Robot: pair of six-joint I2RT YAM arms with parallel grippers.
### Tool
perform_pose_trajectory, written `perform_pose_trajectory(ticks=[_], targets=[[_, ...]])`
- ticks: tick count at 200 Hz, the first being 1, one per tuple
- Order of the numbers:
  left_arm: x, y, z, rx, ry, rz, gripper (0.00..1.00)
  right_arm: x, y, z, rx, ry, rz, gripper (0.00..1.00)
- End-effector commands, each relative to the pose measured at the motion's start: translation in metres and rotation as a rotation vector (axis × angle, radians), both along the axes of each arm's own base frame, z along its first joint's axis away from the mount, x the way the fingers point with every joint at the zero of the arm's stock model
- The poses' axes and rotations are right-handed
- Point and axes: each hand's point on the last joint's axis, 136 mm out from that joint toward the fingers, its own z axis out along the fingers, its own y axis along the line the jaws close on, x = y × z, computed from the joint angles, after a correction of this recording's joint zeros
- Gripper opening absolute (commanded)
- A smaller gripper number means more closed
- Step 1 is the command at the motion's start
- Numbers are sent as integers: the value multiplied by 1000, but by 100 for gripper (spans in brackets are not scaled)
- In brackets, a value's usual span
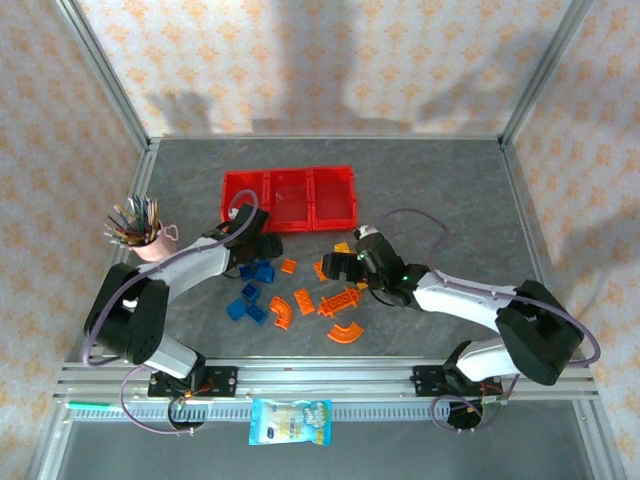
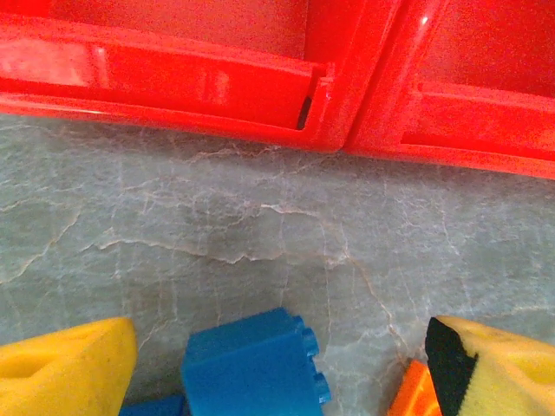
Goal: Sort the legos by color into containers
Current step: Pick up the lego from the middle-left of the table.
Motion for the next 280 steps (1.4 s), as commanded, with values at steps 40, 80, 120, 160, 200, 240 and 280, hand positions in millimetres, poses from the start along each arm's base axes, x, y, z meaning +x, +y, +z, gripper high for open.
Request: perform_pose_trajectory(ticks=[40,80,120,160,200,240,280], targets=[[9,-5,-21,68,63,-40,81,9,0,6,-2,-34,-32,100],[13,-12,-26,58,67,-54,72,11,3,2,-10,-26,-28,100],[14,-21,-29,69,70,-88,64,11,2,-2,-16,-20,-33,100],[14,-18,-31,93,72,-81,54,11,2,0,-14,-21,-34,100],[14,-20,-24,79,55,-89,45,12,2,5,-13,-28,-36,100],[13,-22,-9,55,24,-94,37,14,5,20,-2,-47,-29,100],[13,-17,29,30,-69,-61,36,17,12,41,29,-76,-11,100]])
